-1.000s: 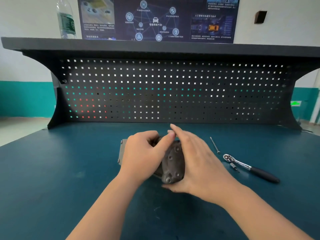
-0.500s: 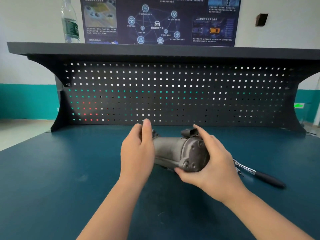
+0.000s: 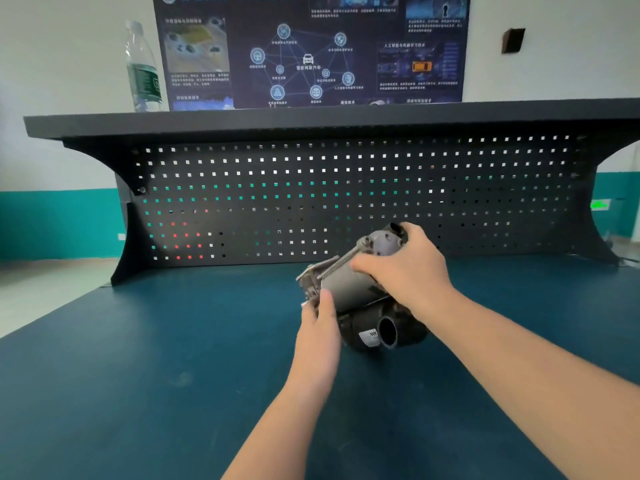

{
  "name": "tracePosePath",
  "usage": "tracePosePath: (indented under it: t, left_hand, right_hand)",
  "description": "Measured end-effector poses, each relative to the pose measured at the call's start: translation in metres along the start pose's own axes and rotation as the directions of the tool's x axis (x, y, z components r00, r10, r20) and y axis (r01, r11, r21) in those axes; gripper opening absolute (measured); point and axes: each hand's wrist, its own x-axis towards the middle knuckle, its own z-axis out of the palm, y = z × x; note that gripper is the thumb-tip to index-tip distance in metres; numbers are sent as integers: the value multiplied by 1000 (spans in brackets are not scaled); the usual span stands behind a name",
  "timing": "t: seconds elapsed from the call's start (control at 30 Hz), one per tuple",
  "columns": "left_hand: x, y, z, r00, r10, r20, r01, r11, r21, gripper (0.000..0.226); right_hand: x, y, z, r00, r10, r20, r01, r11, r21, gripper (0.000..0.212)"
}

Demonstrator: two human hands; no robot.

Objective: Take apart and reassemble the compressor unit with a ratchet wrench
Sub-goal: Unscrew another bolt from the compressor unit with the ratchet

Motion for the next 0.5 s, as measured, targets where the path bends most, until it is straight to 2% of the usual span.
tracePosePath:
  t: [0.1,0.27,0.33,0.4,0.5]
  left_hand:
    - [-6,2,3,987,116,108,-112,993,-45,61]
    - [-11,7,3,954,197,225,-198,980,-21,20]
    - [-13,2,7,922,285,262,-314,946,78,36]
    - [-13,-1,10,909,341,238,-383,911,156,42]
    - [-5,-2,9,936,330,119,-343,933,108,17]
  right_hand:
    - [15,-11,12,981,192,-32,-189,978,88,93]
    - [20,-25,28,932,354,-77,-344,932,114,90]
    - [22,-27,29,920,386,-67,-371,913,172,86]
    - [23,-30,27,899,435,-52,-411,879,243,80]
    - [27,-36,19,835,549,-24,-505,783,363,69]
